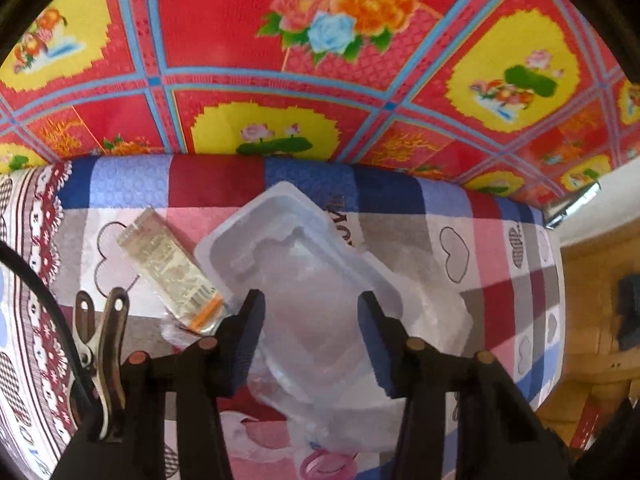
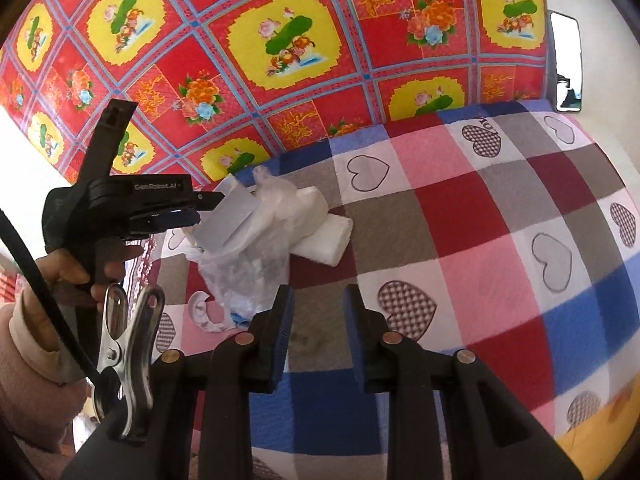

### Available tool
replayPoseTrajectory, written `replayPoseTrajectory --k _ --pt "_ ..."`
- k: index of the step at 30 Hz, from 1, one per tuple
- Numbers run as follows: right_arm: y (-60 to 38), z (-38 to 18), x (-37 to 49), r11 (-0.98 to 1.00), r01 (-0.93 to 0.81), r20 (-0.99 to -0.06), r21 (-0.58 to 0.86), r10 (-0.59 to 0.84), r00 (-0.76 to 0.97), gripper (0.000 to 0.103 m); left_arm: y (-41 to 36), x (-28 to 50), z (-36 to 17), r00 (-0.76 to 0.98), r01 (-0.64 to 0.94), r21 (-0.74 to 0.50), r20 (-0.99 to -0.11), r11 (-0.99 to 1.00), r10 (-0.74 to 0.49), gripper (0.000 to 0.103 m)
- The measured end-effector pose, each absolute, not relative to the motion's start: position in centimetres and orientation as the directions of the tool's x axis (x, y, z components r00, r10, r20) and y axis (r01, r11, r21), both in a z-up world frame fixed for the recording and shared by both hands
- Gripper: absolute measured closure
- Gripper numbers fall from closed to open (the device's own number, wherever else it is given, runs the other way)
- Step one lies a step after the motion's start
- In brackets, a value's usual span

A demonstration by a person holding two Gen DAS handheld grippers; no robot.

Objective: Collect trash
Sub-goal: 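Lower both grippers toward the white plastic tray and gold tube, then grasp the white plastic tray by its edge with the right gripper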

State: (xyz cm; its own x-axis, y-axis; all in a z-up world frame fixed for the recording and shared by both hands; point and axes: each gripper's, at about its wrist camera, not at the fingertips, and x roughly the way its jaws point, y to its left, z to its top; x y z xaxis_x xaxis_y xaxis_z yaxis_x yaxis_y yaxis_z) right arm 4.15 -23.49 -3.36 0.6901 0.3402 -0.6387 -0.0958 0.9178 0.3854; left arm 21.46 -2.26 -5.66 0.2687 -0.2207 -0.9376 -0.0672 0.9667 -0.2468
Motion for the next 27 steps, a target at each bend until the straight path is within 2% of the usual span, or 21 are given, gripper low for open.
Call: replayPoseTrajectory --k 11,15,16,27 --pt "-27.0 -4.6 6.8 0.901 -0.15 -0.651 0.408 0.402 0.643 0.077 -3.4 21.7 -7.3 0.288 -0.153 -0.2 -0.946 0.968 -0.15 0.072" --pt "-27.6 -4.9 7.4 0.897 -0.163 -0.655 0.41 0.414 0.632 0.077 -3.9 21.6 -7.3 0.31 -0.144 -0.192 -0.94 0.971 -0.14 0.092" --pt "-27.7 -5.0 7.5 0.896 -0.166 -0.655 0.412 0.418 0.629 0.077 -4.1 21.6 -7.4 0.314 -0.142 -0.196 -0.939 0.97 -0.144 0.094" --pt "-28.6 -5.3 8.4 0.89 -0.193 -0.652 0.413 0.437 0.619 0.077 -5.2 20.6 -4.5 0.4 -0.099 -0.212 -0.903 0.972 -0.156 0.099"
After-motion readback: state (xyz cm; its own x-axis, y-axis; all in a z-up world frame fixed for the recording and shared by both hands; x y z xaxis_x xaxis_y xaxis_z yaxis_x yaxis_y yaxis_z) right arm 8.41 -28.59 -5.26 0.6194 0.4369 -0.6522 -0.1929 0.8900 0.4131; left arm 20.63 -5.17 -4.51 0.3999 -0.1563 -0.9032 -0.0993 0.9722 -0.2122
